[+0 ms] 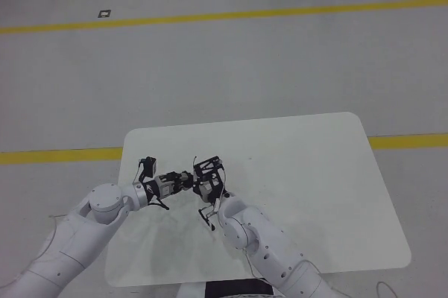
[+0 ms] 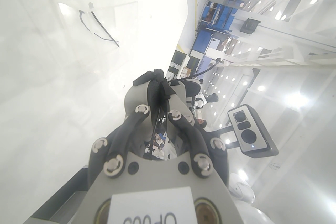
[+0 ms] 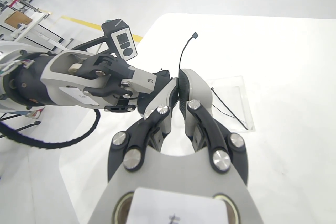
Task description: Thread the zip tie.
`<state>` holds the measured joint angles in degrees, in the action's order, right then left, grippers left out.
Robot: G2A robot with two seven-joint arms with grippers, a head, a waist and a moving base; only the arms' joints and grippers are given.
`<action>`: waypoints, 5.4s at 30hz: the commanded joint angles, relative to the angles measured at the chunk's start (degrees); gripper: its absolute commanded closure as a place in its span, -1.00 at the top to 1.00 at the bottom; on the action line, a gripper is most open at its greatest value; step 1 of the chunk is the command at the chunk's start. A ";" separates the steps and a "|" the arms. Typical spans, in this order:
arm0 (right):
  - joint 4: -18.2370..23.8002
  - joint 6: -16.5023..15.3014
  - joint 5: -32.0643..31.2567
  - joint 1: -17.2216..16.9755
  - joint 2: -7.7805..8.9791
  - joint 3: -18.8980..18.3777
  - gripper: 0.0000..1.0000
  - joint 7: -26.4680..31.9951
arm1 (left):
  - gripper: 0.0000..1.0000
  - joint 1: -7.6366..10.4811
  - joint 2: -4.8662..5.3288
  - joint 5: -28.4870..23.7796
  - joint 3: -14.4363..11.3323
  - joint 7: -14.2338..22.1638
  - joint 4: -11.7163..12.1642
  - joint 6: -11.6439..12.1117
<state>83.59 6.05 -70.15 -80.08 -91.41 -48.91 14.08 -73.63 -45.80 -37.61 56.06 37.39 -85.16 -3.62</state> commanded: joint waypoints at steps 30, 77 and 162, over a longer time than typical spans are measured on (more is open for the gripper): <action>5.21 -4.93 17.34 -3.65 1.50 -8.58 1.00 7.32 | -1.00 -0.06 0.14 -3.35 2.34 5.08 5.29 1.77; -18.35 -2.76 96.85 4.79 1.33 -17.82 1.00 42.14 | -1.00 -1.24 -1.00 -10.70 4.92 23.15 12.68 17.66; -33.10 -8.15 117.78 12.13 -0.30 -6.83 -0.64 43.49 | -1.00 0.34 -3.64 -22.17 2.79 31.90 16.45 14.19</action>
<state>50.56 -2.02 47.56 -68.00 -91.69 -55.79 57.70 -73.29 -49.44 -59.78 58.85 69.29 -68.71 10.57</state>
